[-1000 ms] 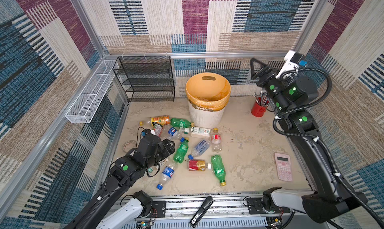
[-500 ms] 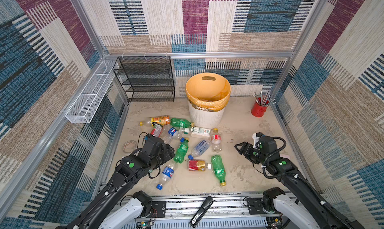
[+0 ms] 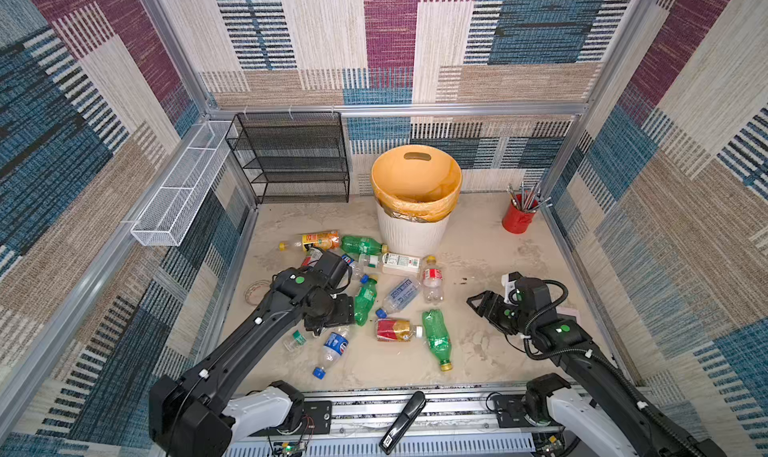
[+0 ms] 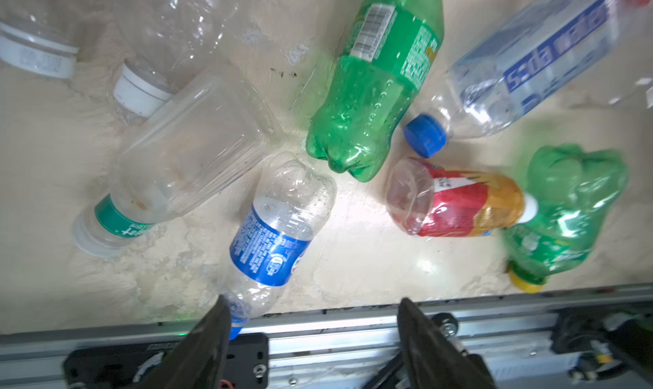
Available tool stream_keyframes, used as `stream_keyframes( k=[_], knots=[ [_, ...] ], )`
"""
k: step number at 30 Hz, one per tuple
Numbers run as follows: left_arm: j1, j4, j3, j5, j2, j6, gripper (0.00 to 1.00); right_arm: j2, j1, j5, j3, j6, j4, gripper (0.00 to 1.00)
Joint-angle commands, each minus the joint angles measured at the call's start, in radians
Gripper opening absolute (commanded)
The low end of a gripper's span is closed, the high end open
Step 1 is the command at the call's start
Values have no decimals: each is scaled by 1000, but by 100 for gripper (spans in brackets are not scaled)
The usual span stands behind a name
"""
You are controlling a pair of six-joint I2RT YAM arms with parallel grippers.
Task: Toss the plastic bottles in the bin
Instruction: 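Return the right gripper while the left gripper reaches toward a clear blue-labelled bottle, then lower the left gripper onto the clear blue-labelled bottle and close it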
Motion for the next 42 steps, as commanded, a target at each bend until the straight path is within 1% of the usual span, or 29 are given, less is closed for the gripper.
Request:
stream_keyframes(
  k=[1, 4, 10, 13, 18, 23, 28, 35, 42],
  knots=[
    [2, -91, 18, -13, 39, 137, 76, -3, 1, 4, -8, 11, 40, 74],
    [3, -58, 15, 31, 72, 154, 78, 4, 1, 5, -11, 11, 46, 74],
    [-1, -66, 19, 24, 155, 147, 81, 26, 1, -2, -11, 8, 65, 74],
    [-1, -54, -5, 23, 150, 122, 81, 34, 1, -3, -9, 6, 74, 74],
    [-1, -18, -67, 55, 143, 65, 81, 41, 1, -4, -10, 13, 92, 74],
    [-1, 28, -127, 74, 130, 20, 86, 48, 1, -5, -13, 12, 100, 74],
    [-1, 49, -147, 65, 150, 11, 87, 46, 1, -5, -18, 11, 100, 74],
    [0, 65, -158, 57, 195, 26, 85, 36, 1, -5, -22, 12, 94, 74],
    [-1, 74, -157, 66, 259, 39, 78, 34, 1, -8, -30, 19, 94, 74]
  ],
)
